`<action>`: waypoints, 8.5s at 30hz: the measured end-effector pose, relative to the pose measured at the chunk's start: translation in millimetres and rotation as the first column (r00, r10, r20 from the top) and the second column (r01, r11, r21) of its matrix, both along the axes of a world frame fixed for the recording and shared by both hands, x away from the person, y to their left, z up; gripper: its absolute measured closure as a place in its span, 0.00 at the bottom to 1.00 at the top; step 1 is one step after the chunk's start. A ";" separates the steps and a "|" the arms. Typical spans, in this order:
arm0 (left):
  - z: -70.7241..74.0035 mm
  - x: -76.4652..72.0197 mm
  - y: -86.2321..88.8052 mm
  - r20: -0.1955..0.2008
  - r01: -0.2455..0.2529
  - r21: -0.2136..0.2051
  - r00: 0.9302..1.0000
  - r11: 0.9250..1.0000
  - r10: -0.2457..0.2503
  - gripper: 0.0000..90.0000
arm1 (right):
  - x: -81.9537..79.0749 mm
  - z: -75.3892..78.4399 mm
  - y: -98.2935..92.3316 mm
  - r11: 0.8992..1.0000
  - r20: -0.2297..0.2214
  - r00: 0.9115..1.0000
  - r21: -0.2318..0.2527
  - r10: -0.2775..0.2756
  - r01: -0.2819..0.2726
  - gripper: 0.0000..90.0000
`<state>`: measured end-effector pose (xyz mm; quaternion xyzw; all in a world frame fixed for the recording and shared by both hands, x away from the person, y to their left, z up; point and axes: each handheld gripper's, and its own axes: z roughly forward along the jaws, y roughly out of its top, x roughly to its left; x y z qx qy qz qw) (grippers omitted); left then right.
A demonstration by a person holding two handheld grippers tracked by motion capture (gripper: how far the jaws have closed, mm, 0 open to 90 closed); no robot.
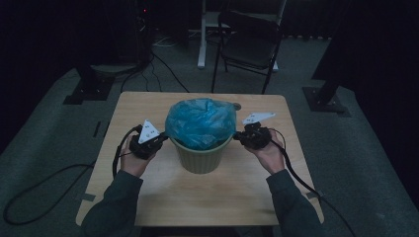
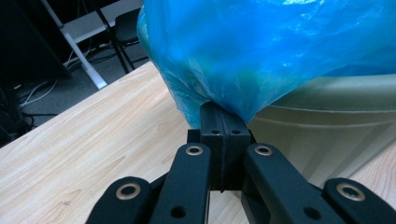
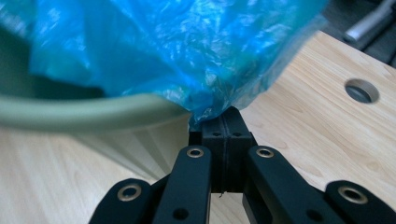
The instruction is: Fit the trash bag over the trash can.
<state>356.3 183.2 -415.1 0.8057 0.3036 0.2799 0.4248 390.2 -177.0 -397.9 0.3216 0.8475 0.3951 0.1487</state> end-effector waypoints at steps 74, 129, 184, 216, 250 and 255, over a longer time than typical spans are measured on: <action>-1.1 -28.0 -7.9 0.023 0.234 0.044 0.972 0.971 -0.235 1.00 | -40.4 2.6 -2.9 0.964 0.024 0.965 0.044 0.261 -0.262 1.00; 15.6 -27.1 44.3 -0.036 0.269 -0.153 0.960 0.951 -0.277 0.70 | -42.9 9.9 -45.7 0.972 0.011 0.978 0.110 0.206 -0.206 0.65; 30.8 -20.5 22.7 -0.052 0.399 -0.213 0.907 0.892 -0.418 0.98 | -36.7 24.2 -31.6 0.939 0.024 0.966 0.230 0.257 -0.256 0.94; -9.1 -13.7 10.0 -0.173 0.418 -0.133 0.883 0.899 -0.436 1.00 | -35.5 27.3 -37.6 0.905 0.032 0.963 0.334 0.268 -0.263 0.78; -32.9 -1.0 30.4 -0.257 0.303 -0.135 0.909 0.943 -0.329 0.86 | -25.0 -21.5 -35.9 0.947 -0.149 0.941 0.155 0.303 -0.281 0.84; -22.6 -6.2 41.4 -0.212 0.302 -0.166 0.919 0.939 -0.334 0.80 | -28.6 -5.1 -49.3 0.951 -0.090 0.959 0.184 0.269 -0.249 0.71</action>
